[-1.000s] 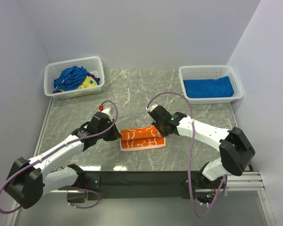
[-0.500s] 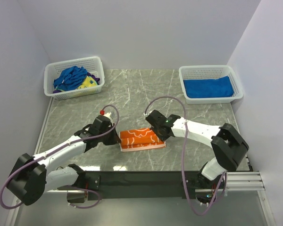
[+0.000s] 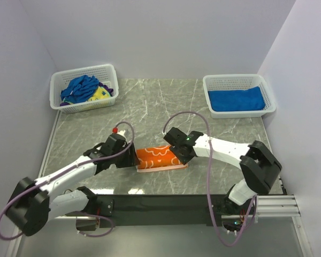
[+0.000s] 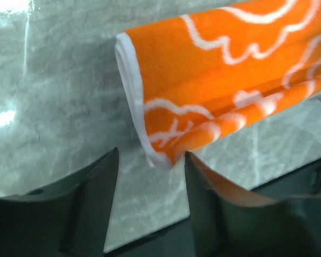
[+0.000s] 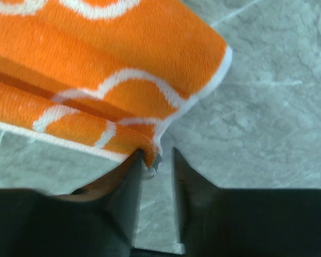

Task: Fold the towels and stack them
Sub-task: Fold the towel

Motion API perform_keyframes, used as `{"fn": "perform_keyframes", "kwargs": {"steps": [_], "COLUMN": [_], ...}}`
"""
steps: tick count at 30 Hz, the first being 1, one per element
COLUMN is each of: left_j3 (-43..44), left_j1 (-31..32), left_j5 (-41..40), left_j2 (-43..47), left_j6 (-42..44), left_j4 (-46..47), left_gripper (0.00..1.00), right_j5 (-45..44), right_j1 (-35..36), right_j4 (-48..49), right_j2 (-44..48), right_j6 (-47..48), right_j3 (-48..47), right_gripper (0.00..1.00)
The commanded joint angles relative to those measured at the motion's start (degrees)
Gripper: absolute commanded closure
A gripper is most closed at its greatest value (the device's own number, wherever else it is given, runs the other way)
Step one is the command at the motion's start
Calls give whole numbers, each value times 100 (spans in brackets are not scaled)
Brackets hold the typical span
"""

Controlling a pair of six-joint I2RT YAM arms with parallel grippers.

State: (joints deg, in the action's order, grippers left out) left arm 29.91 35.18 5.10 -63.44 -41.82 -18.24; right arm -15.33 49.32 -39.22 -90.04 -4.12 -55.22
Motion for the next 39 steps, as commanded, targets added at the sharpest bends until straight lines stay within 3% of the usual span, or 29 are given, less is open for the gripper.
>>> {"fn": "perform_keyframes", "kwargs": {"steps": [1, 5, 9, 11, 19, 22, 25, 33, 39], "left_j3": [383, 568, 726, 832, 859, 623, 324, 23, 216], "left_j1": [85, 191, 235, 314, 727, 736, 727, 578, 578], "left_j5": [-185, -334, -309, -159, -176, -325, -326, -334, -493], "left_j2": [639, 1359, 1458, 1239, 26, -335, -607, -1109, -890], "left_j6": [-142, -370, -633, -713, -827, -906, -1021, -1083, -951], "left_j4": [-425, -865, -857, -717, 161, 320, 435, 462, 216], "left_gripper": [41, 30, 30, 33, 65, 85, 92, 95, 91], "right_j5": [30, 276, 452, 496, 926, 1356, 1866, 2465, 2333], "right_j1": [156, 175, 166, 131, -159, -615, -1142, -1794, -1794], "right_j4": [-445, -508, -52, 414, 2425, 2944, 3174, 3307, 3332], "right_j2": [705, 1391, 1884, 2025, 2324, 2315, 2359, 2551, 3378], "right_j6": [-168, -405, -1088, -1388, -2733, -3068, -3384, -3517, -3333], "right_j3": [-366, -419, -297, -34, 1302, 2074, 2489, 3184, 2719], "right_gripper": [55, 52, 54, 56, 66, 67, 69, 71, 70]}}
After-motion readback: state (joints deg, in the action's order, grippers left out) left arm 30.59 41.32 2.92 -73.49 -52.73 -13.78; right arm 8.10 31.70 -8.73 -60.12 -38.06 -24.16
